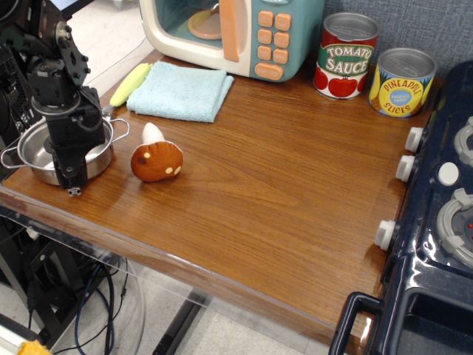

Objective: Pick up the pan and place it in the back right corner

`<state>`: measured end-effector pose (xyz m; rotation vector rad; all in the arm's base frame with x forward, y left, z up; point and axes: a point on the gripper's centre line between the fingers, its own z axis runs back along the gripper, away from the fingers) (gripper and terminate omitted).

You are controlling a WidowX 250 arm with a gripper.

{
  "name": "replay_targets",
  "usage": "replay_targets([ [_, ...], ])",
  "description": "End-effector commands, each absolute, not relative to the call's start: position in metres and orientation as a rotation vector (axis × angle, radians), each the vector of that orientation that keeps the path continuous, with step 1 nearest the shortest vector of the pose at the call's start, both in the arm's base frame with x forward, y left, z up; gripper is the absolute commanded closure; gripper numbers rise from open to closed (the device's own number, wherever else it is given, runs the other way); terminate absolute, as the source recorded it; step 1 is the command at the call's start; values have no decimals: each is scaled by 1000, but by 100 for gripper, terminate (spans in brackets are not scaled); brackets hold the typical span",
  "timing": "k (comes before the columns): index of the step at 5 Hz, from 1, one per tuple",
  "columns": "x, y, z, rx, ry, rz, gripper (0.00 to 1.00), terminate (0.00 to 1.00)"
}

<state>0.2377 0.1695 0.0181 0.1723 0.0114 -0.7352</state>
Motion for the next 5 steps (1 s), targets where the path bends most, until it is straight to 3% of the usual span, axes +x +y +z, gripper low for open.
replay_targets([
  [1,246,179,59,279,-61,-680,100,0],
  [2,251,179,93,329,-129,-615,100,0],
  [3,258,167,124,298,-220,-577,100,0],
  [4,280,128,135,272,-263,-652,100,0],
  [5,299,76,128,263,-274,-761,100,0],
])
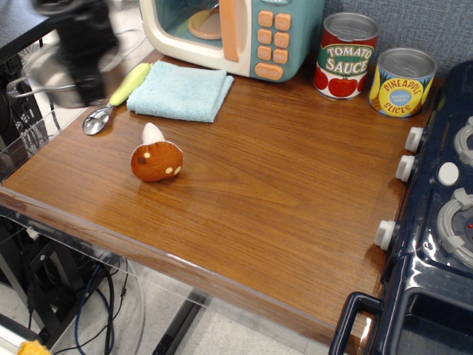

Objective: Pick up the pan and place it in the back right corner

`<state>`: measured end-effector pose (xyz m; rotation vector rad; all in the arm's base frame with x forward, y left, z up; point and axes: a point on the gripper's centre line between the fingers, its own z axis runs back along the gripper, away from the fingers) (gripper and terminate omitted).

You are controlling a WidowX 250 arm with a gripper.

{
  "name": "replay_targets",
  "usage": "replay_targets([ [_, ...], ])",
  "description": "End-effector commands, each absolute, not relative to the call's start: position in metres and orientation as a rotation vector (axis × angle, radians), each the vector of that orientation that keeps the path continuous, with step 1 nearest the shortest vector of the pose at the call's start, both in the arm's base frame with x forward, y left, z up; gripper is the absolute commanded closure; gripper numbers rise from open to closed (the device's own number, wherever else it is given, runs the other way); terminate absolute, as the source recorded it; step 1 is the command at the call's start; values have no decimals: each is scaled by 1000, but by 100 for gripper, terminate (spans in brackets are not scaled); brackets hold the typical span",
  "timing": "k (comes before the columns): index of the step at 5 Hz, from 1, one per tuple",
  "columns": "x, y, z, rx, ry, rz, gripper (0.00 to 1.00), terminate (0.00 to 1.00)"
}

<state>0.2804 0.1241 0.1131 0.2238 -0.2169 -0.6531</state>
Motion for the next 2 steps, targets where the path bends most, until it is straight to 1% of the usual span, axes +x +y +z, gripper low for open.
replay_targets([
  [1,315,24,115,245,-272,-880,100,0],
  [2,335,-16,100,221,-274,-955,100,0],
])
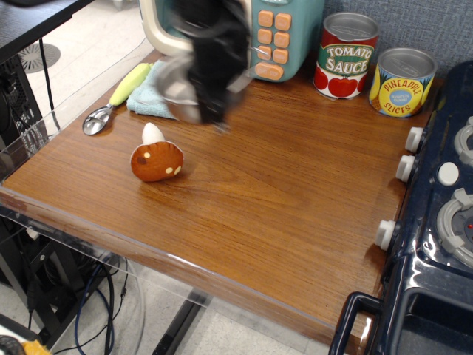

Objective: Pick up the pan and place it in the back right corner

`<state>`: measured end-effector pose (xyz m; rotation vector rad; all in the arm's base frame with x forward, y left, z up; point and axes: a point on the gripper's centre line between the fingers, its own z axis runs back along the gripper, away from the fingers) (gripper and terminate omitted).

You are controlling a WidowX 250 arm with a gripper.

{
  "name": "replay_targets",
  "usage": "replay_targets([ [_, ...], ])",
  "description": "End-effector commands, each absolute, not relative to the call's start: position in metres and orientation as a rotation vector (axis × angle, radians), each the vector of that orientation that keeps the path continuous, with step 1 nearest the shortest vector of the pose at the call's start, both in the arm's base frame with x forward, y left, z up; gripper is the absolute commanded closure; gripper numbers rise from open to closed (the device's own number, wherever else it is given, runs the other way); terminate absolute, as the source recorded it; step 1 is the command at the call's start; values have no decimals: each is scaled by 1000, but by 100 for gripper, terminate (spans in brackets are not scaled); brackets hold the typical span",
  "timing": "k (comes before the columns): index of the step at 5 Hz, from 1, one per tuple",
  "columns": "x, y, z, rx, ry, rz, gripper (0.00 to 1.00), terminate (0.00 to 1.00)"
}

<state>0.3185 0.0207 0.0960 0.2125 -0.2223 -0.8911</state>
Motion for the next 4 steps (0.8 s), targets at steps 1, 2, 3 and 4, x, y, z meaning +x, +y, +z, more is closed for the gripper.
replay_targets([
  [1,356,-48,82,218,-266,-1013,100,0],
  [2,374,-67,63,227,-254,-1044,100,0],
  [3,382,-76,48,213,-253,-1058,100,0],
  [4,385,-80,39,217,-240,-1071,100,0],
])
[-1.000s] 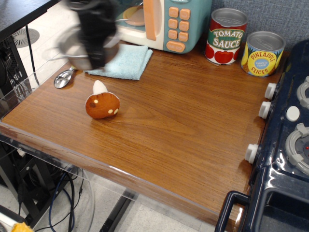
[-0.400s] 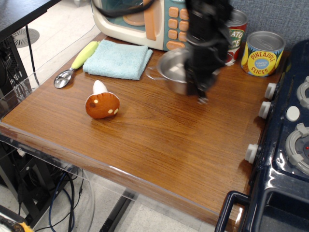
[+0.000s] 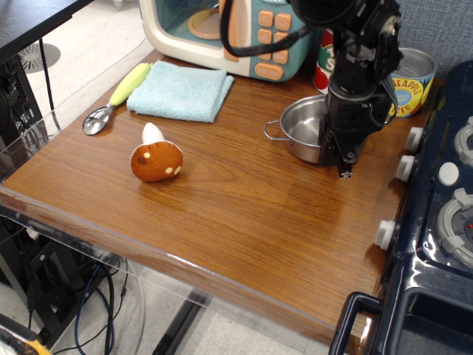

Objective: Pick up the pan and place it in the back right corner

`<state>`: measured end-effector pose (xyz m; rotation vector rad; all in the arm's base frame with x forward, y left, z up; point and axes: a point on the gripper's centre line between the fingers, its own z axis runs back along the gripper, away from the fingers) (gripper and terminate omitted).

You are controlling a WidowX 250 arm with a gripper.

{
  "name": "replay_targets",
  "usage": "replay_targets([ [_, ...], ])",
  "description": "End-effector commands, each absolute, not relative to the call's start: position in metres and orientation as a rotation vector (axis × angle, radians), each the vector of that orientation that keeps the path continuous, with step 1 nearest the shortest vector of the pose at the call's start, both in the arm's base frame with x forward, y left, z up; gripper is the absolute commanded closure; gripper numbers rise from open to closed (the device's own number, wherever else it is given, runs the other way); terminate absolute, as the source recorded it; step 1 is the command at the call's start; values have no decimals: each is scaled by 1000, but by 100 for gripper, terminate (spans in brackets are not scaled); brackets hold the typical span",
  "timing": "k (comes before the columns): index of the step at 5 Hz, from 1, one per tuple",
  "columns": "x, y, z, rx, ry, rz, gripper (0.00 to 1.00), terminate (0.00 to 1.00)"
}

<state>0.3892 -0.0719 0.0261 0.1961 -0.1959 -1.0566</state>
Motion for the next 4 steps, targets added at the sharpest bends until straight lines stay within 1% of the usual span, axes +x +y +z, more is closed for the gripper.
replay_targets([
  [1,385,-79,35,203,-232,-1078,0,0],
  [3,379,-74,46,208,-249,-1062,0,0],
  [4,378,-71,60,202,-278,-1059,0,0],
])
